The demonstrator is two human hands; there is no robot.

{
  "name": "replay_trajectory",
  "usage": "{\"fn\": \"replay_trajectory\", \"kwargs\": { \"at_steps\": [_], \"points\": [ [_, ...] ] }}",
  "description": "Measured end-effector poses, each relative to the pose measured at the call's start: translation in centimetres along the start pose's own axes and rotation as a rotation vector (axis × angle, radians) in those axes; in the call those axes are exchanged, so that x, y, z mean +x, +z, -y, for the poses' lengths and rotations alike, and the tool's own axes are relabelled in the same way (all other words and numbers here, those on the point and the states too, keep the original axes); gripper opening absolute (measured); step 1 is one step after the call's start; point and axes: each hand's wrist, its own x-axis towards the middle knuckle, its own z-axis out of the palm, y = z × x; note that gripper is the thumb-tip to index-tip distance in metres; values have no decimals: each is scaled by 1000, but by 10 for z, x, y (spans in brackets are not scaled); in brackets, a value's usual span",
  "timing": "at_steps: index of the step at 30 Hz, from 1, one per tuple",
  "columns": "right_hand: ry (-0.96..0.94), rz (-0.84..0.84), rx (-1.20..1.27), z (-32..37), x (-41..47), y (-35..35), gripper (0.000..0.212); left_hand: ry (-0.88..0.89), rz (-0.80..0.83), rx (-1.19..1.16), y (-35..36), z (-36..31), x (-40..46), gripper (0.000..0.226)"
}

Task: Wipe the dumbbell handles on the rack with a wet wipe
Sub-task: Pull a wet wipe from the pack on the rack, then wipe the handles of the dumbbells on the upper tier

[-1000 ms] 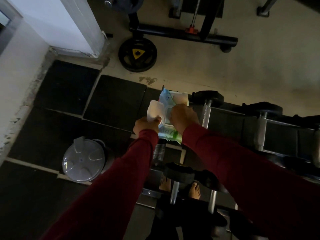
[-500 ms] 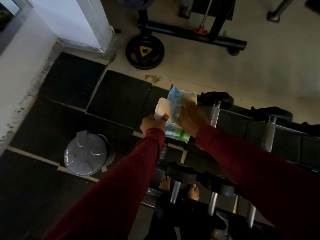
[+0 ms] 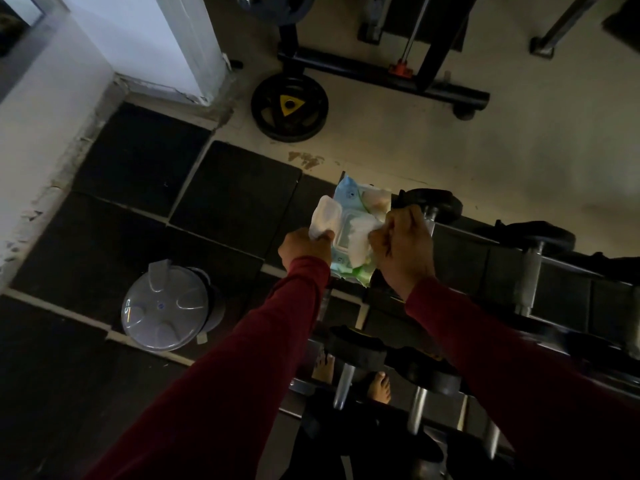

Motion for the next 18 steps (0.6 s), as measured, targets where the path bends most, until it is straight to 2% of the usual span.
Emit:
{"fn": "replay_trajectory", "kwargs": {
  "at_steps": [5,7,10,14,16,18],
  "points": [
    [173,-348,351,17,9,-32,18,7,1,-35,1,1,-5,46],
    [280,-414,543,19,14,-48,13,-8,8,-66,1,1,-7,48],
    [514,-353,777,16,9,-69,11,-39,-10,-182,2,5,-15,59],
    [786,-239,963,2,-4,-83,7,-38,-165,-242,7,10,-36,74],
    [876,-190,1080,-7,-12,-93,11,31,-225,-283,7,10,-53,67],
    [964,-147,1215,-19,-23,-103,11,176,-218,-289,12,12,-69,54]
  ]
}}
